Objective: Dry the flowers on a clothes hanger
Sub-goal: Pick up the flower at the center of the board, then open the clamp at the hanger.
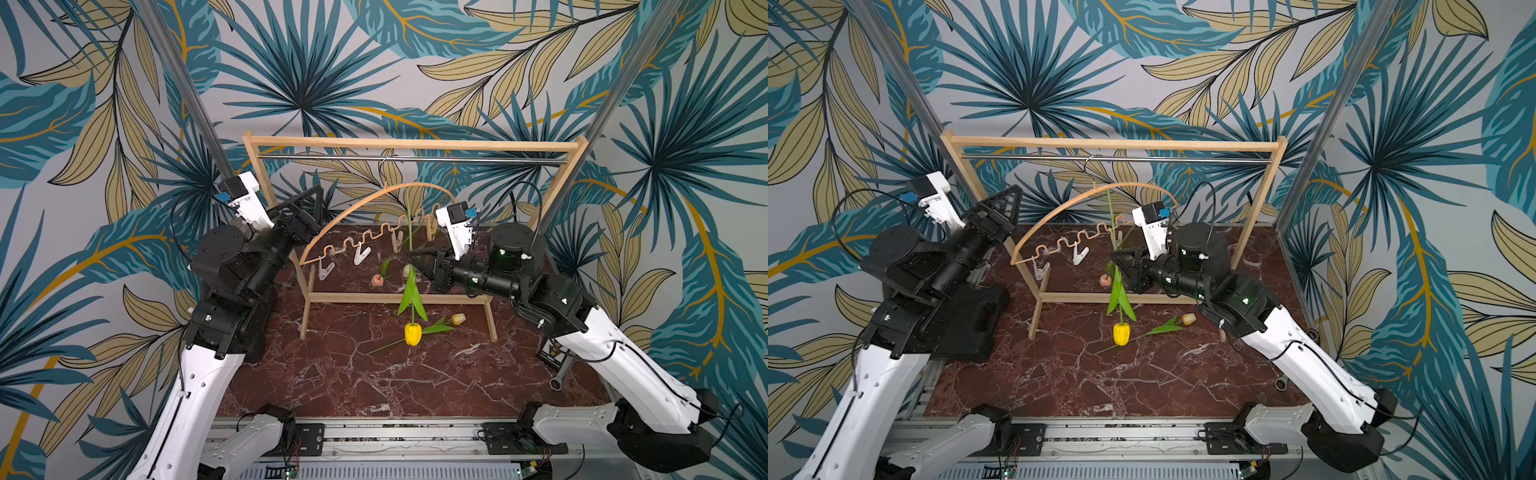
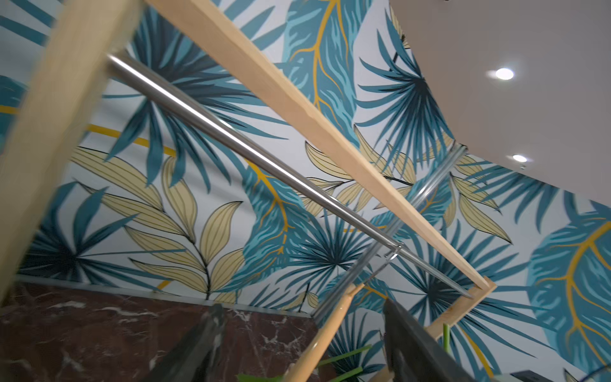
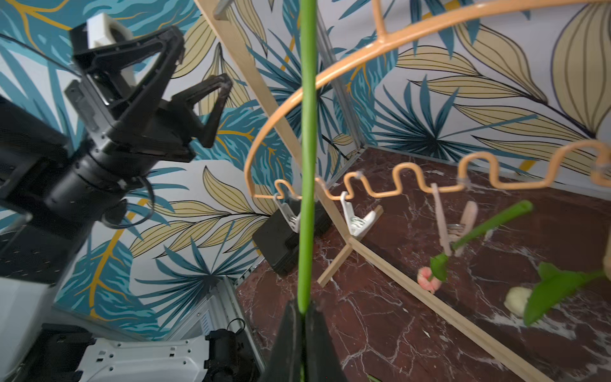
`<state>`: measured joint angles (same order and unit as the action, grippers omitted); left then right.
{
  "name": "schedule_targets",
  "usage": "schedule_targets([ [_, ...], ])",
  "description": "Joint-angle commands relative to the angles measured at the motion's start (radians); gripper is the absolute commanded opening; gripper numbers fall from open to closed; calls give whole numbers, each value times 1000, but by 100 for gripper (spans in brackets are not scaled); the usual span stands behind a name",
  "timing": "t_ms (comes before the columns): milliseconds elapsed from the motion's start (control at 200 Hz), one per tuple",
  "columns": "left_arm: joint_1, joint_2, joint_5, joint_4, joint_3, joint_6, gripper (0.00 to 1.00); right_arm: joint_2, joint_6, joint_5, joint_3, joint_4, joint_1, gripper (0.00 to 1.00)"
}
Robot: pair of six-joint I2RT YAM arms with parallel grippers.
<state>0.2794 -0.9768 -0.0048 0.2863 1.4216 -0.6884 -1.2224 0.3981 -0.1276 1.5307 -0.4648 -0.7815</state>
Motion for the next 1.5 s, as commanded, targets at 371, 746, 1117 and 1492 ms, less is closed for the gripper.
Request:
schedule_targets([
  [371,-104,46,-122,245,-176,67,60,104,112,133,-256,19,51,0],
  [746,-108,-55,243,51,-239,50,51,192,152,138,-391,44,49,0],
  [1117,-100,-39,365,18,-304,53,52,195,148,116,-399,22,39,0],
  [1492,-95,19,526,48,-314,84,61,169,145,129,-394,28,27,0],
])
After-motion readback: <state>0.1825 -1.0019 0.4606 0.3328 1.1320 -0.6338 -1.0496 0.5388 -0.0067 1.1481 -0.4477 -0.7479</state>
